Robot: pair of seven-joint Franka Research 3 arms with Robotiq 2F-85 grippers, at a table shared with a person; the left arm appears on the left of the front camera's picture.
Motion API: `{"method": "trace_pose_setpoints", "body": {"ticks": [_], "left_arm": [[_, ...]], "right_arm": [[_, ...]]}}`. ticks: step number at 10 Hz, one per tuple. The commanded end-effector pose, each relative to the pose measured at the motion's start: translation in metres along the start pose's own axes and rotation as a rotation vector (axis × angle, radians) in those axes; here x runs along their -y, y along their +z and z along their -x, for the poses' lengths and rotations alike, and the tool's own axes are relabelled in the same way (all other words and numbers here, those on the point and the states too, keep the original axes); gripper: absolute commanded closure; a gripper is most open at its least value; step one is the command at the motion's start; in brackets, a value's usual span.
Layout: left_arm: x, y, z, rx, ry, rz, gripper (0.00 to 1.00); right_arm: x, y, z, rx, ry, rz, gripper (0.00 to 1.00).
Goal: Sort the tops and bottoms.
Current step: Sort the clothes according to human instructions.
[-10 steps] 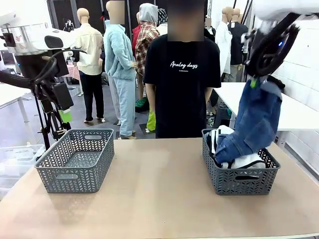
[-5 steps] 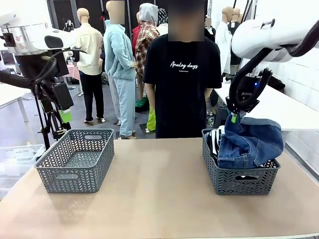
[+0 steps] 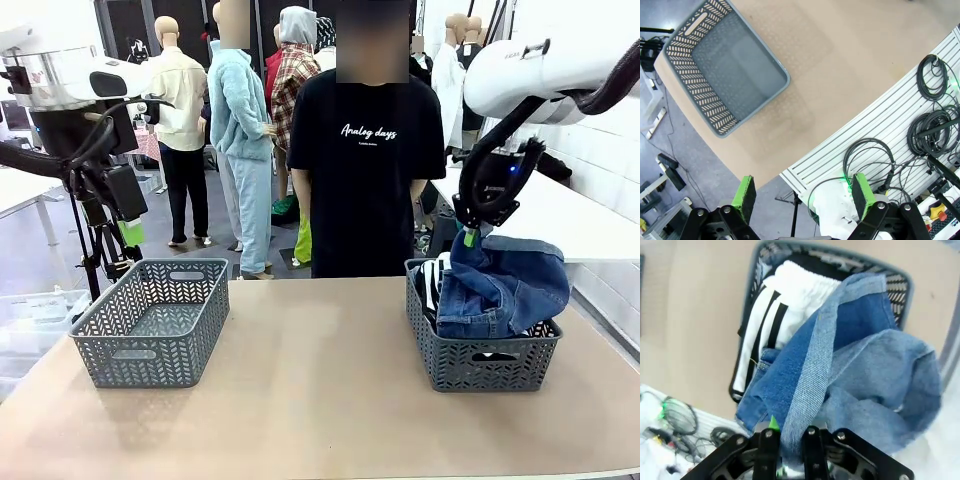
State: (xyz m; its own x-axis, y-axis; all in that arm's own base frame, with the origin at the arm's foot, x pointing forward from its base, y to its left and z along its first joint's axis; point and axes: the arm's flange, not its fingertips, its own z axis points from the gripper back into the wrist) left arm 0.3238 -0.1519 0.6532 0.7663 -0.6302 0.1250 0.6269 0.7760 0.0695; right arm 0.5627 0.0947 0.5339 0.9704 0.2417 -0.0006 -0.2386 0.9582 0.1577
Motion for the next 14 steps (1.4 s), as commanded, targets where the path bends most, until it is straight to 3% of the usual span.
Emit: {"method": "trace_pose_setpoints", "body": {"ticks": [1,3,7,8,13,14], "left_arm": [[-0.001,0.002,0.001,0.006,-0.019,0.009,0.0],[-0.001,0.002,0.001,0.006,-0.019,0.009,0.0],[-0.001,0.002,0.001,0.006,-0.019,0.009,0.0],[-0.001,0.002,0.001,0.006,-0.019,0.009,0.0],[-0.001,0.002,0.001,0.006,-0.019,0.009,0.0],[-0.001,0.002,0.001,0.006,-0.019,0.009,0.0]], "right_arm": [[-0.002,-0.036,-0.051,-0.087,-0.011,0.022,1.0],[-0.012,-0.074,-0.078,-0.107,0.019,0.038,1.0],[-0.016,-0.106,-0.084,-0.214,0.007,0.067,1.0],[-0.014,-0.096,-0.079,-0.192,-0.009,0.064,0.88],[-0.021,-0.066,-0.058,-0.12,-0.008,0.094,0.0],[-0.02,-0.063,-0.056,-0.111,-0.019,0.097,0.0]]}}
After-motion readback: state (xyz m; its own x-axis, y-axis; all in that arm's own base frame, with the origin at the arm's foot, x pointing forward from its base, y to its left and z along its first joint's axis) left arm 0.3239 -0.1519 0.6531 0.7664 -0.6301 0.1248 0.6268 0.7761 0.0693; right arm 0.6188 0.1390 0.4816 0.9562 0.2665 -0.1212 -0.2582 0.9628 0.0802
